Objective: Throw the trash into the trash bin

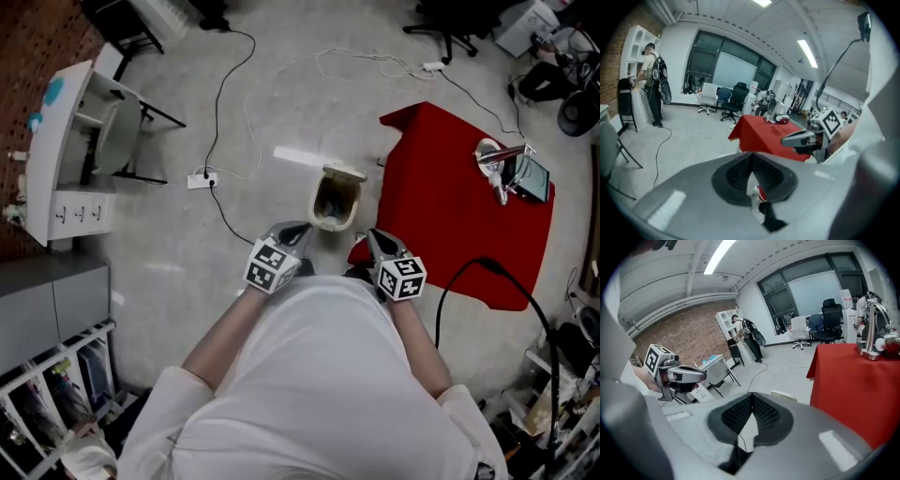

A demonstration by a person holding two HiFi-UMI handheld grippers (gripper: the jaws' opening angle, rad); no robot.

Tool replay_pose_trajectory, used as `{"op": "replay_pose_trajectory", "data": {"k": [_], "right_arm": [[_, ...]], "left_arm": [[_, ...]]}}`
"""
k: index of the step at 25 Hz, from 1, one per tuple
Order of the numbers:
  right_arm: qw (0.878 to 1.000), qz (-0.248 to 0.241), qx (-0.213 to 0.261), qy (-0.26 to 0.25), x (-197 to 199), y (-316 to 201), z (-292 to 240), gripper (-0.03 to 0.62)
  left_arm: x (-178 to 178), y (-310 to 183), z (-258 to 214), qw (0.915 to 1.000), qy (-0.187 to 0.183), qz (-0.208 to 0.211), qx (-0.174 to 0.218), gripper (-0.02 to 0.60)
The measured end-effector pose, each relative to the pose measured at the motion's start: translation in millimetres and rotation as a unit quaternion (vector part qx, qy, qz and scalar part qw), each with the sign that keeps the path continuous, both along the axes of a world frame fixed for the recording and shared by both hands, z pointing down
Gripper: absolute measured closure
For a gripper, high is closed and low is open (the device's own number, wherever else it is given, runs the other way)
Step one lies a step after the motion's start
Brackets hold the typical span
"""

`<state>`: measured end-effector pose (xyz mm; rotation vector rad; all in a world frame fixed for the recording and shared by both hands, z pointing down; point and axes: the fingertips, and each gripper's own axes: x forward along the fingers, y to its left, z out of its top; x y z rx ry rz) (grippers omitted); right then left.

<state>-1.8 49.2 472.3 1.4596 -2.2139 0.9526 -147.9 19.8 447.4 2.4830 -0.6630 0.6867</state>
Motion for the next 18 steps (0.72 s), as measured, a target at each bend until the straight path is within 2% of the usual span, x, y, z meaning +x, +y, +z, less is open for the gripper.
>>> {"op": "replay_pose_trajectory", "data": {"k": [12, 18], "right_arm": [[1.000, -0.006, 0.006, 0.010, 10, -12, -6, 0.594], [1.000, -0.009, 0.003, 0.015, 2, -16, -2, 0.594]], "left_arm": [[13, -2, -3, 1.0000, 0.007, -0.001, -0.001, 0.577], [4, -6, 2, 1.0000, 0.010, 0.000, 0.000, 0.577]]}}
